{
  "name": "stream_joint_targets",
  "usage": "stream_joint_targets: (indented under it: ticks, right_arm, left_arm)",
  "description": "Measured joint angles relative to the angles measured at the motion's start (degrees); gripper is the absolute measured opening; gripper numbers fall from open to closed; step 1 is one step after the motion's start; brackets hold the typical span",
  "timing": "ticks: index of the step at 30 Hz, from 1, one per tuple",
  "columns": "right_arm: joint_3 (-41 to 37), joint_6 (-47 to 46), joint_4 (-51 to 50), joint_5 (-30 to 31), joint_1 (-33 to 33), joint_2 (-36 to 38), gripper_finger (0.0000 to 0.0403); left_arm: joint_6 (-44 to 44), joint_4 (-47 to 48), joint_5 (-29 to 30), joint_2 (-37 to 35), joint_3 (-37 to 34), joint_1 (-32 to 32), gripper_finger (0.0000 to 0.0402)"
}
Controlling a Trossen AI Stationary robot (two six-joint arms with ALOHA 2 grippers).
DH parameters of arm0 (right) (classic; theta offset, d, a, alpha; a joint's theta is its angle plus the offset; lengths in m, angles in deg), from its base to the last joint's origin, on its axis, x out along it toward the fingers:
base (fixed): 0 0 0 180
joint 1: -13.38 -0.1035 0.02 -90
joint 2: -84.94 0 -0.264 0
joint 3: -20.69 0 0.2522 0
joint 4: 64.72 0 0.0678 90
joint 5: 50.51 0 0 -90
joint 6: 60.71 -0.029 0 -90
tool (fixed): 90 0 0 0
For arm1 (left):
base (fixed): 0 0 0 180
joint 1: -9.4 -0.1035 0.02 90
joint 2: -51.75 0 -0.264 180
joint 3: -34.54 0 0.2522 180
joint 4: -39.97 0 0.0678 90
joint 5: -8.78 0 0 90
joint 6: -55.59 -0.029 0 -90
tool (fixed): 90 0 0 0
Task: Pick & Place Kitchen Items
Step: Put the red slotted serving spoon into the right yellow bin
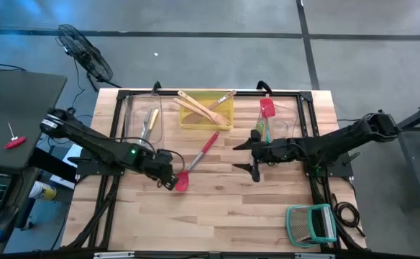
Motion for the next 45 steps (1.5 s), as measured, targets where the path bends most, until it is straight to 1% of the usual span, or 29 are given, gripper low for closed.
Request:
stream_joint_targets:
  ticks: [2, 9, 15, 16, 19, 21, 23, 24, 25, 27, 29, 32, 41, 45]
  right_arm:
    - [0.00, 1.30, 0.70, -2.02, 0.18, -0.76, 0.0286]
    - [0.04, 1.98, 1.13, -10.26, 0.14, -2.11, 0.0286]
    - [0.00, 1.96, -0.81, -14.20, 0.14, -2.18, 0.0286]
    - [0.00, 1.96, -1.07, -15.02, 0.14, -2.18, 0.0286]
    - [0.00, 1.83, -1.87, -17.73, 0.14, -2.19, 0.0286]
    - [0.00, 1.80, -2.02, -19.37, 0.14, -2.18, 0.0286]
    - [0.02, 1.74, -2.76, -20.64, 0.14, -2.18, 0.0286]
    - [0.00, 1.74, -2.99, -21.23, 0.13, -2.18, 0.0286]
    - [0.00, 1.74, -3.25, -21.62, 0.12, -2.18, 0.0286]
    - [0.02, 1.72, -4.27, -22.65, 0.12, -2.18, 0.0286]
    - [0.00, 1.72, -5.02, -22.73, 0.10, -2.18, 0.0286]
    - [0.00, 1.72, -6.34, -22.75, -0.05, -2.18, 0.0286]
    - [0.00, 1.87, -8.44, -22.89, -1.80, -2.18, 0.0286]
    - [0.00, 1.92, -9.05, -22.89, -2.47, -2.18, 0.0286]
  left_arm:
    - [0.08, -4.15, -0.28, 2.72, 0.01, 0.00, 0.0122]
    - [5.21, -9.43, -1.57, 8.78, -0.02, 0.02, 0.0122]
    - [9.80, -11.76, -0.41, 11.62, 0.03, -0.02, 0.0122]
    - [10.25, -10.93, -0.14, 11.60, -0.17, -0.02, 0.0122]
    - [10.72, -14.32, -0.08, 13.13, 0.15, 0.02, 0.0122]
    - [11.17, -13.69, -0.13, 13.42, -0.17, 0.02, 0.0122]
    - [12.02, -16.79, -0.29, 14.71, 0.13, 0.02, 0.0122]
    - [12.06, -16.48, -0.29, 14.78, 0.03, 0.00, 0.0122]
    - [12.19, -16.47, -0.32, 14.88, -0.14, 0.00, 0.0122]
    - [12.46, -19.61, -0.53, 16.17, 0.14, 0.00, 0.0122]
    - [12.55, -19.27, -0.63, 16.23, -0.15, 0.00, 0.0122]
    - [12.53, -21.85, -0.51, 16.62, 0.14, 0.00, 0.0122]
    - [13.59, -20.70, -0.21, 17.02, -0.07, 0.00, 0.0122]
    - [11.16, -23.57, 1.63, 16.99, -0.07, 0.00, 0.0122]
